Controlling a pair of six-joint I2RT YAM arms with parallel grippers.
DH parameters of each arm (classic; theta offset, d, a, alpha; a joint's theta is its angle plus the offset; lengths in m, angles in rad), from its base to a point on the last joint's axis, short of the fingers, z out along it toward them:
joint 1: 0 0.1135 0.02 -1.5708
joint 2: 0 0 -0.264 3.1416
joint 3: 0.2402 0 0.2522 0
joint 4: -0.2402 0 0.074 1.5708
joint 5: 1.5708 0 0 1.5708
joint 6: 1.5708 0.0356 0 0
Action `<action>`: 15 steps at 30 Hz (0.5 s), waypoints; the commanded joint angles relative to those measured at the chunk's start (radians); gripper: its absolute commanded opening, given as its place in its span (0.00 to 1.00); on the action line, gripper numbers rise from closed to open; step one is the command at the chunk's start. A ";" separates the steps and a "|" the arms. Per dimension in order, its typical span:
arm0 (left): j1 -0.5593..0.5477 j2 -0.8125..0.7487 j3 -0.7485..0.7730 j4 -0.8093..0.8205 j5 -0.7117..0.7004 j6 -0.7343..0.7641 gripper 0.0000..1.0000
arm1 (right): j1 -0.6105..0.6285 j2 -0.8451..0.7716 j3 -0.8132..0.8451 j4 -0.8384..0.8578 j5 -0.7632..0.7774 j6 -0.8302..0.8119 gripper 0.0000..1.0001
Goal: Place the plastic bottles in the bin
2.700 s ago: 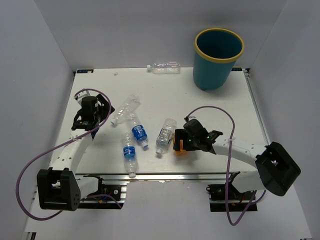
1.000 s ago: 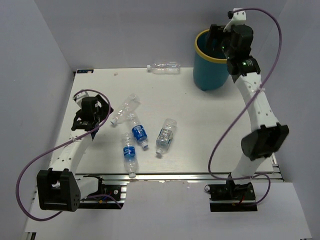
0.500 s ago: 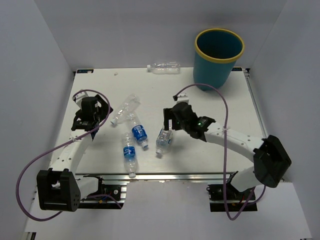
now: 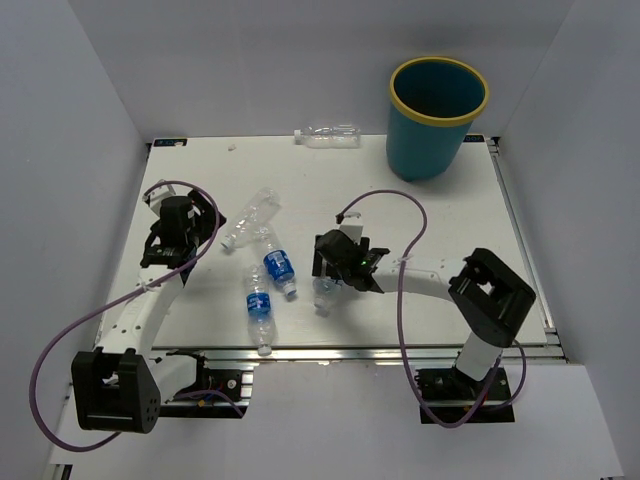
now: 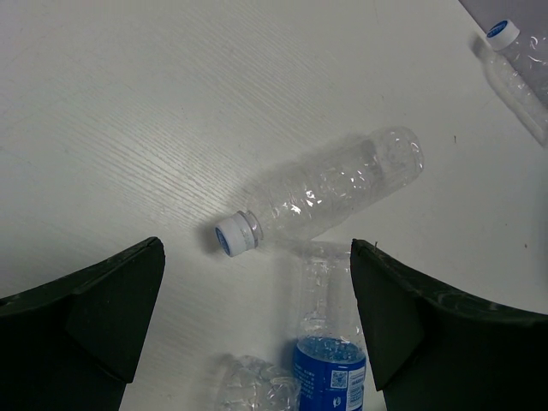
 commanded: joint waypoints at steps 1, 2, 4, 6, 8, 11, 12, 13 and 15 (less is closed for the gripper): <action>0.003 -0.038 -0.008 0.006 -0.002 -0.003 0.98 | 0.004 0.067 0.015 -0.003 0.041 0.054 0.89; 0.003 -0.039 -0.006 0.005 -0.003 -0.003 0.98 | 0.004 0.086 0.015 0.001 0.034 0.056 0.89; 0.003 -0.039 -0.006 0.005 -0.006 -0.003 0.98 | 0.006 0.097 0.023 0.007 0.032 0.050 0.87; 0.003 -0.035 -0.006 0.005 -0.008 -0.003 0.98 | 0.004 0.094 0.029 0.013 0.049 0.039 0.80; 0.003 -0.032 -0.005 0.003 -0.006 -0.003 0.98 | 0.004 0.072 0.025 0.032 0.066 0.018 0.72; 0.003 -0.030 -0.003 0.002 -0.003 -0.003 0.98 | 0.003 0.020 0.015 0.047 0.098 -0.022 0.52; 0.003 -0.032 -0.002 0.002 -0.003 -0.003 0.98 | -0.002 0.003 0.017 0.047 0.113 -0.034 0.45; 0.003 -0.033 0.000 0.002 -0.005 -0.003 0.98 | -0.008 -0.015 0.026 0.049 0.130 -0.056 0.40; 0.003 -0.035 -0.003 0.005 -0.013 -0.003 0.98 | -0.045 -0.077 0.047 0.058 0.161 -0.134 0.39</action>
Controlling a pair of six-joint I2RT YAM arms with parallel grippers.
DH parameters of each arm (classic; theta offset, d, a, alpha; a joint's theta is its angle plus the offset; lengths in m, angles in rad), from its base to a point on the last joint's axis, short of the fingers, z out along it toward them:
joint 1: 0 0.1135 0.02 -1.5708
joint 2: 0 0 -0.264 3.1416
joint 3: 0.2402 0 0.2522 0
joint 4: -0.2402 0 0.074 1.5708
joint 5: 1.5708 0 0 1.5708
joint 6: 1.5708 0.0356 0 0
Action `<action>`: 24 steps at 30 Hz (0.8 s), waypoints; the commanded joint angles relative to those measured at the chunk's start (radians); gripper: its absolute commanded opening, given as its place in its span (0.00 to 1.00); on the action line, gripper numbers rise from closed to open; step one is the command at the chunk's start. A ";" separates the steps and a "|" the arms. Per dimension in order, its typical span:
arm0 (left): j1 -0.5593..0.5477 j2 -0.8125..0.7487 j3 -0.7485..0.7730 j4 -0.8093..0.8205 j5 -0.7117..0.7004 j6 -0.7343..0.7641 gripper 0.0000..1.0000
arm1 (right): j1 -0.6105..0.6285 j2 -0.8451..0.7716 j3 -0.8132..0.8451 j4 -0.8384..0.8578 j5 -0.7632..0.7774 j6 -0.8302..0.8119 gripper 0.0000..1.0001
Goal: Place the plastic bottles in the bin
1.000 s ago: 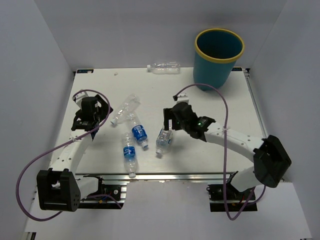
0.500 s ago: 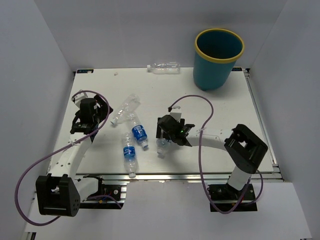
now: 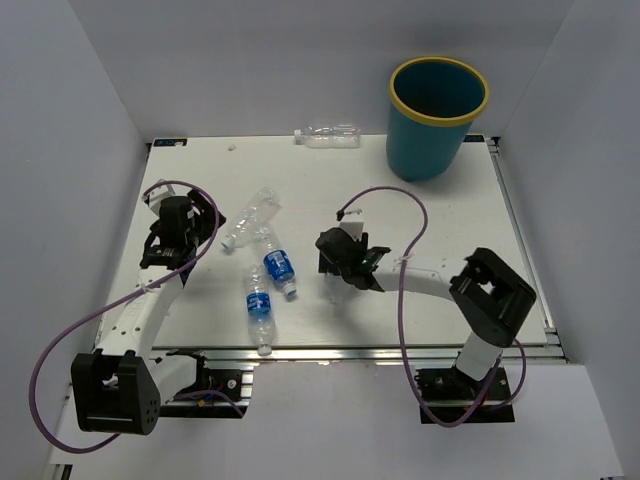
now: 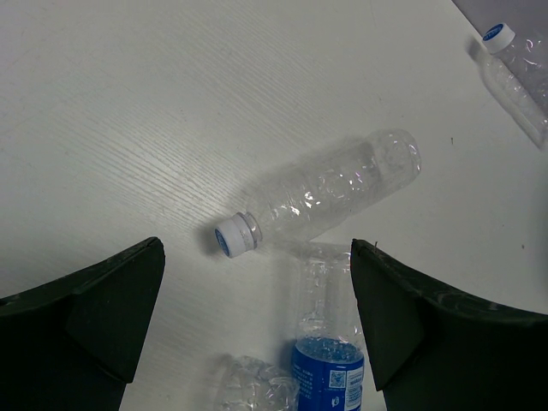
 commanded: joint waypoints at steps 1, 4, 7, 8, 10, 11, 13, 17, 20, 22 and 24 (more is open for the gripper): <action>0.003 -0.025 -0.008 0.009 -0.011 -0.003 0.98 | -0.056 -0.127 0.064 0.054 0.096 -0.121 0.38; 0.003 -0.022 -0.005 0.003 -0.018 -0.003 0.98 | -0.151 -0.214 0.112 0.147 0.103 -0.285 0.35; 0.003 -0.022 -0.008 0.010 -0.021 -0.006 0.98 | -0.290 -0.259 0.239 0.206 0.067 -0.418 0.35; 0.003 -0.020 -0.011 0.013 -0.021 -0.006 0.98 | -0.332 -0.263 0.268 0.236 0.047 -0.445 0.35; 0.003 -0.016 -0.011 0.026 -0.008 -0.001 0.98 | -0.427 -0.256 0.301 0.400 0.031 -0.513 0.34; 0.003 -0.014 -0.008 0.026 -0.008 0.003 0.98 | -0.456 -0.227 0.310 0.457 0.016 -0.554 0.33; 0.004 -0.015 -0.008 0.026 -0.014 0.008 0.98 | -0.534 -0.172 0.421 0.529 0.033 -0.609 0.34; 0.003 -0.016 -0.021 0.049 -0.015 0.009 0.98 | -0.648 0.076 0.717 0.557 0.119 -0.614 0.35; 0.003 0.003 -0.014 0.050 -0.011 0.015 0.98 | -0.714 0.279 1.035 0.425 0.111 -0.579 0.58; 0.003 0.014 -0.009 0.052 -0.016 0.015 0.98 | -0.726 0.370 1.240 0.343 0.122 -0.587 0.89; 0.003 0.020 -0.003 0.040 -0.031 0.019 0.98 | -0.726 0.441 1.285 0.306 0.145 -0.605 0.89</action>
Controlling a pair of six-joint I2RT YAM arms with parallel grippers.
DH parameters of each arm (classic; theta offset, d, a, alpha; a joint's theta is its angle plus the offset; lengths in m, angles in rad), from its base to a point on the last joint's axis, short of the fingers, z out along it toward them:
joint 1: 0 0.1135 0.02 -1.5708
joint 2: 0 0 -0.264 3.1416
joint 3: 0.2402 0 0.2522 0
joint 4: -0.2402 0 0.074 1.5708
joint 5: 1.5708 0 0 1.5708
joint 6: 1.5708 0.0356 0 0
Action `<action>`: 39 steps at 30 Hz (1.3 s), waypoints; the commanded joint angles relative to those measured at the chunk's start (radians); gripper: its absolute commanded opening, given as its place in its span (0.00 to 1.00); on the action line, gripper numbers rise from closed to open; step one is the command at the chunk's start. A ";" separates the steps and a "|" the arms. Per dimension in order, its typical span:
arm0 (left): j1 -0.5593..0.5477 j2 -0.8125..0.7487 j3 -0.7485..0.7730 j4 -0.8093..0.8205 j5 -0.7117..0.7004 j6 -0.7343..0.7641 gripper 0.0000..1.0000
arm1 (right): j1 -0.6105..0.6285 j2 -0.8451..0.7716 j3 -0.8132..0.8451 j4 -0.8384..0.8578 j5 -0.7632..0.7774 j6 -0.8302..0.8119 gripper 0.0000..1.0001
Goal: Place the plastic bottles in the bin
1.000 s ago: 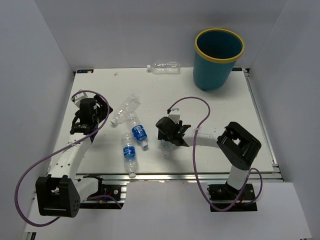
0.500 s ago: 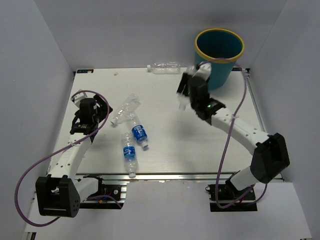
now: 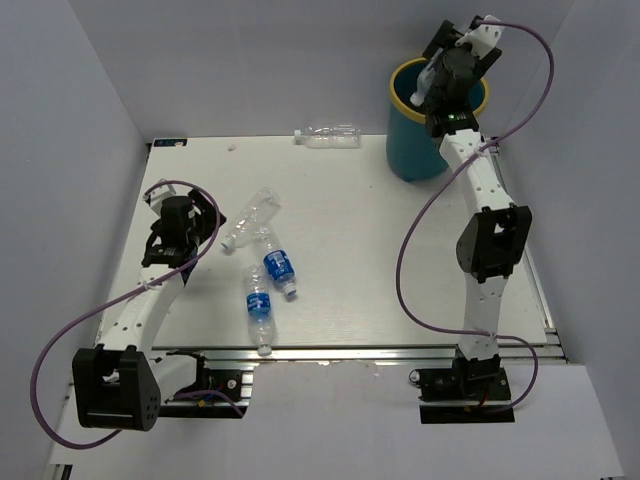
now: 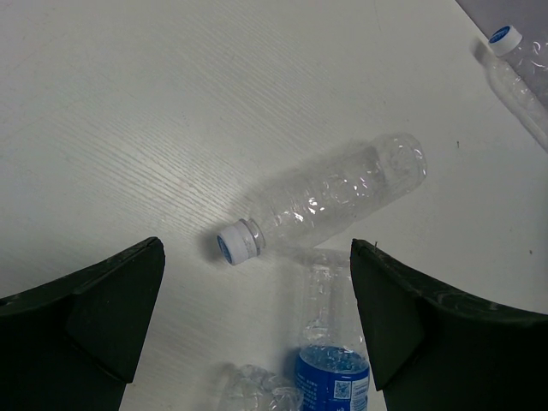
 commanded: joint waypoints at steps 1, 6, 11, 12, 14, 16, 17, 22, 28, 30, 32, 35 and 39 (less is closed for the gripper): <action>0.003 0.006 0.006 0.005 -0.025 0.014 0.98 | 0.001 0.049 0.089 -0.068 0.038 -0.027 0.89; 0.003 0.003 0.000 0.016 -0.013 0.014 0.98 | -0.004 0.011 0.054 -0.046 0.037 -0.017 0.89; 0.003 0.005 0.000 0.016 -0.004 0.012 0.98 | -0.002 -0.112 -0.035 -0.077 -0.179 -0.004 0.89; 0.003 0.005 0.002 0.011 -0.002 0.011 0.98 | -0.002 -0.126 -0.035 -0.122 -0.210 -0.006 0.89; 0.003 -0.001 0.000 0.011 0.004 0.007 0.98 | -0.001 -0.178 -0.043 -0.172 -0.360 -0.006 0.89; 0.003 -0.003 0.000 0.008 0.010 0.004 0.98 | 0.005 -0.266 -0.131 -0.215 -0.519 0.009 0.89; 0.003 -0.003 0.002 0.007 0.011 0.001 0.98 | 0.016 -0.300 -0.182 -0.219 -0.581 0.006 0.89; 0.003 0.006 0.008 0.000 0.027 -0.006 0.98 | 0.122 -0.564 -0.631 -0.189 -0.771 -0.006 0.89; 0.001 0.026 0.008 0.001 0.079 -0.032 0.98 | 0.395 -0.689 -0.960 -0.174 -0.747 -0.051 0.89; 0.001 0.026 0.003 0.004 0.100 -0.043 0.98 | 0.482 -0.695 -1.078 -0.099 -0.732 0.004 0.89; 0.001 0.017 -0.019 0.017 0.113 -0.065 0.98 | 0.558 -0.668 -1.141 -0.054 -0.718 0.038 0.89; -0.001 0.003 -0.049 0.025 0.131 -0.088 0.98 | 0.648 -0.570 -1.123 -0.031 -0.735 0.052 0.89; -0.011 -0.015 -0.073 0.002 0.136 -0.109 0.98 | 0.725 -0.426 -1.071 -0.017 -0.688 0.063 0.89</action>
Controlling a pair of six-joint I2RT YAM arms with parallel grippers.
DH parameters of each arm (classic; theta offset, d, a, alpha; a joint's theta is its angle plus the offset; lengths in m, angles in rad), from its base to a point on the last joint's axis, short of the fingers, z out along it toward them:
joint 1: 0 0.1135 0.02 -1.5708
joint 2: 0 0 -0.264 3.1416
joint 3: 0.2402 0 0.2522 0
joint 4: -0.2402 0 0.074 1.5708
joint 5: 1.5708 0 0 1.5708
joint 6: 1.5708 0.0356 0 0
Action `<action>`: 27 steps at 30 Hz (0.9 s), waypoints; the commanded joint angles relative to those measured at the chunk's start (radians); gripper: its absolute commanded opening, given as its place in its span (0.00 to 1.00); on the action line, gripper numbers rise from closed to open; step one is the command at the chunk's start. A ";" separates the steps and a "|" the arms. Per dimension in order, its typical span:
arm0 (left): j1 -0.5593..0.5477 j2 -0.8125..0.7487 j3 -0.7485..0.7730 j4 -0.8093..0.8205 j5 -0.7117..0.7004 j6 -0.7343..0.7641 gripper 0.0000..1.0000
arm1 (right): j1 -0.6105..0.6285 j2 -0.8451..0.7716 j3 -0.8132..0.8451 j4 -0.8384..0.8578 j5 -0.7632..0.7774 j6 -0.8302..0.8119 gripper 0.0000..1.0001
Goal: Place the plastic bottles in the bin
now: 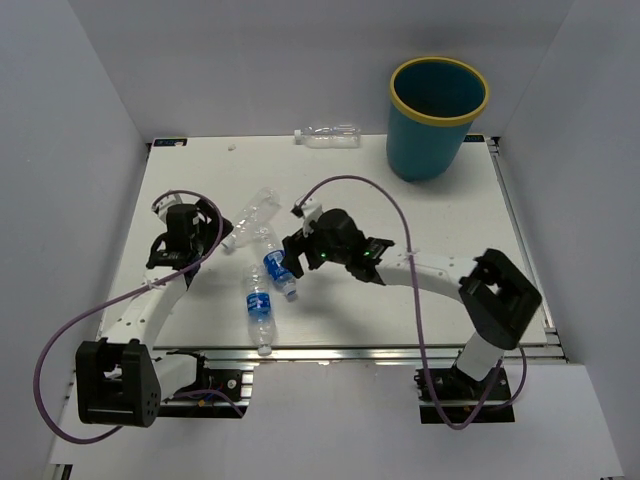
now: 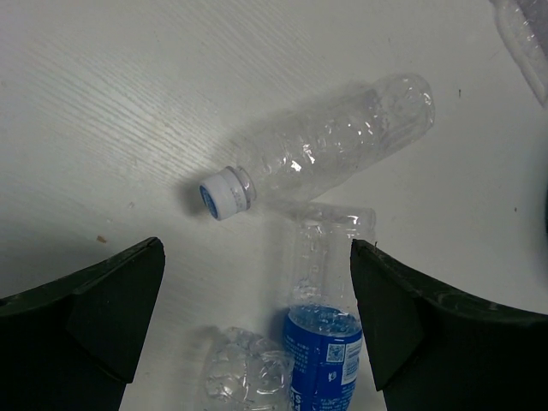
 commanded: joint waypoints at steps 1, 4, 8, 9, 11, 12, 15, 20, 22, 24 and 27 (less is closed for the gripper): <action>-0.012 -0.048 -0.027 -0.013 0.021 -0.037 0.98 | 0.052 0.077 0.085 0.086 0.059 0.015 0.89; -0.018 -0.077 -0.065 -0.018 0.017 -0.051 0.98 | 0.064 0.172 0.141 0.083 0.070 0.008 0.89; -0.021 -0.091 -0.083 -0.036 0.013 -0.057 0.98 | 0.066 0.281 0.200 0.077 0.081 0.049 0.89; -0.024 -0.093 -0.088 -0.041 0.011 -0.055 0.98 | 0.066 0.321 0.212 0.071 0.080 0.052 0.89; -0.025 -0.094 -0.093 -0.044 0.011 -0.052 0.98 | 0.068 0.352 0.243 0.053 0.082 0.060 0.86; -0.027 -0.094 -0.099 -0.044 0.011 -0.054 0.98 | 0.066 0.374 0.249 0.050 0.100 0.066 0.84; -0.033 -0.097 -0.110 -0.041 0.024 -0.055 0.98 | 0.068 0.390 0.255 0.046 0.146 0.080 0.80; -0.062 -0.103 -0.149 -0.051 0.036 -0.074 0.98 | 0.068 0.388 0.247 0.034 0.186 0.101 0.71; -0.082 -0.114 -0.166 -0.065 0.037 -0.080 0.98 | 0.066 0.375 0.229 0.039 0.217 0.107 0.53; -0.102 -0.139 -0.174 -0.078 0.034 -0.085 0.98 | 0.064 0.334 0.201 0.039 0.255 0.107 0.37; -0.125 -0.175 -0.182 -0.098 0.021 -0.089 0.98 | 0.055 0.242 0.160 0.014 0.318 0.103 0.31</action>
